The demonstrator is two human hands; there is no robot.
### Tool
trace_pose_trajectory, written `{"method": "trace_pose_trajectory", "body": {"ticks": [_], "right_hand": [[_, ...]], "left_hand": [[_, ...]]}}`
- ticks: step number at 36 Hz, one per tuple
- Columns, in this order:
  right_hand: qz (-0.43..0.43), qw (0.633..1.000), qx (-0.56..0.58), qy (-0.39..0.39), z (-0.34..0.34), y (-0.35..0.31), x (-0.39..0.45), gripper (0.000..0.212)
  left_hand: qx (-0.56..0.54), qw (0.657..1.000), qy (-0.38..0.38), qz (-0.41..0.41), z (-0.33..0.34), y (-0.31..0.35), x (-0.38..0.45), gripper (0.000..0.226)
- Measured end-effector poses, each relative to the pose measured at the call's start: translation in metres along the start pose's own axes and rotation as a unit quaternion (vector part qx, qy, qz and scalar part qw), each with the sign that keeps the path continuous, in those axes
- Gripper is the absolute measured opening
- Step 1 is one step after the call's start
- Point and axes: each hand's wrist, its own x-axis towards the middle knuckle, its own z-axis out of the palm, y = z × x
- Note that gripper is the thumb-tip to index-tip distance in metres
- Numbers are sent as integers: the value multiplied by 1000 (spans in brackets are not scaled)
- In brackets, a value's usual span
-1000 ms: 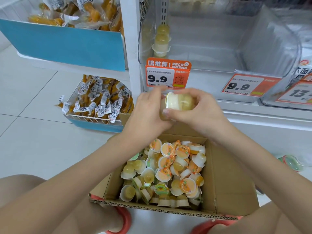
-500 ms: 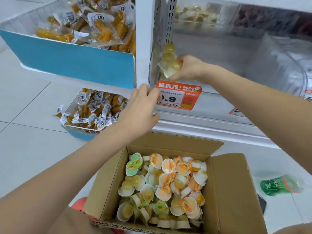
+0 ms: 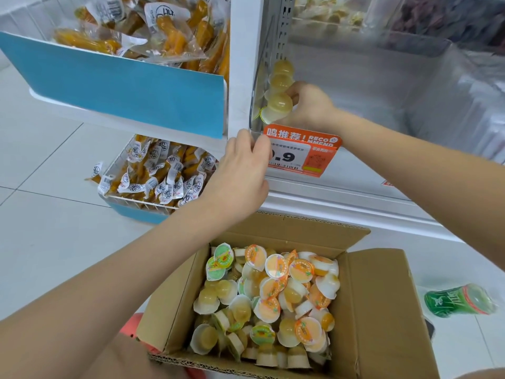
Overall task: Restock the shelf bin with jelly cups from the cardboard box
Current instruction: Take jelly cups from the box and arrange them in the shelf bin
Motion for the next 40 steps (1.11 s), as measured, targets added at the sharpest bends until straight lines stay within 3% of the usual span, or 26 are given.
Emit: {"method": "trace_pose_trajectory", "body": {"ticks": [11,14,17,20,23,26,29,33,40], "right_hand": [[-29,1000,8,9,5,-1,-1,44],[-18,1000,-14,10,-1,0,0,58],[-11,995,-3,95,-22,3,-9,59],[-80,967,59,236,-45,6,-53,37],[-134,946,82,283,-46,14,-116,18],[-137,960,76,234,-17,41,-170,13],[-85,992,59,74,33,80,-208,20],[-14,993,31,-115,108,123,-232,28],[35,977,10,-210,209,139,-230,38]], "left_hand": [[2,1000,3,3,2,-1,-1,34],[2,1000,-7,10,3,-5,-5,40],[-10,999,-30,0,5,-9,-14,43],[-59,997,-48,-21,10,-13,-23,39],[-99,990,-90,-53,29,-14,-33,37],[-123,973,-163,-111,63,-17,-49,39],[-88,954,-239,-157,102,-31,-70,40],[-24,925,-294,-239,132,-57,-96,35],[-81,848,-308,-423,179,-84,-134,25]]}}
